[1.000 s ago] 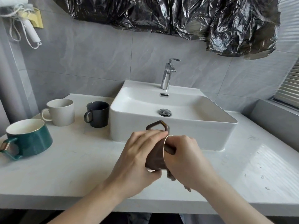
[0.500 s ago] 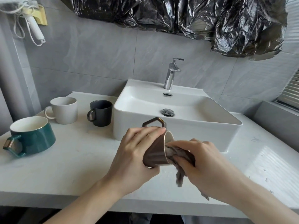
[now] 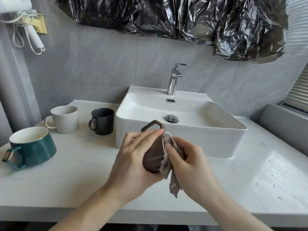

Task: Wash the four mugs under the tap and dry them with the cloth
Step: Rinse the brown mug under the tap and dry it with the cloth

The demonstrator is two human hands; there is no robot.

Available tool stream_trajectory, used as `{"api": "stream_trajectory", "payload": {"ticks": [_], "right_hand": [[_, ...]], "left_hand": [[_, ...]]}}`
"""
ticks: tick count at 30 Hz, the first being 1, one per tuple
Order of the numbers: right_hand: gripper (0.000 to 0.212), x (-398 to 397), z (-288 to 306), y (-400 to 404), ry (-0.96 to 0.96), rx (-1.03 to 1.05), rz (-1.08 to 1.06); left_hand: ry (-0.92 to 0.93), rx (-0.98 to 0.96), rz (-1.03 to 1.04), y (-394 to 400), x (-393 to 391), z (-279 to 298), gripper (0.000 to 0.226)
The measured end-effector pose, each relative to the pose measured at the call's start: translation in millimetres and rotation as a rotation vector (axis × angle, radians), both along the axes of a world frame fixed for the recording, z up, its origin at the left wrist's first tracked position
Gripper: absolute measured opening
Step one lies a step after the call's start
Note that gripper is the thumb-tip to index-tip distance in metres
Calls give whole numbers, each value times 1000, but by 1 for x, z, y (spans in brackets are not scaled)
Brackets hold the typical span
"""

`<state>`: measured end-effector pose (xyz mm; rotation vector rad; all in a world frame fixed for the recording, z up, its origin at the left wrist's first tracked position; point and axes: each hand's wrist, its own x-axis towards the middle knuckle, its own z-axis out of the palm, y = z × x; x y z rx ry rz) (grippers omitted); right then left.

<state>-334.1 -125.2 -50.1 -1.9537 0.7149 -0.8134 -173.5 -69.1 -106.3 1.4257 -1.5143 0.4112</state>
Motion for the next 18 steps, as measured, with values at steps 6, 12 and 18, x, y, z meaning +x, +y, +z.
{"api": "stream_trajectory", "payload": {"ticks": [6, 12, 18], "right_hand": [[18, -23, -19, 3, -8, -354, -97], [29, -34, -27, -12, 49, -422, -270], [14, -13, -8, -15, -255, 41, -161]], "left_hand": [[7, 30, 22, 2, 8, 4, 105], [97, 54, 25, 1, 8, 5, 105], [174, 147, -75, 3, -10, 11, 110]]}}
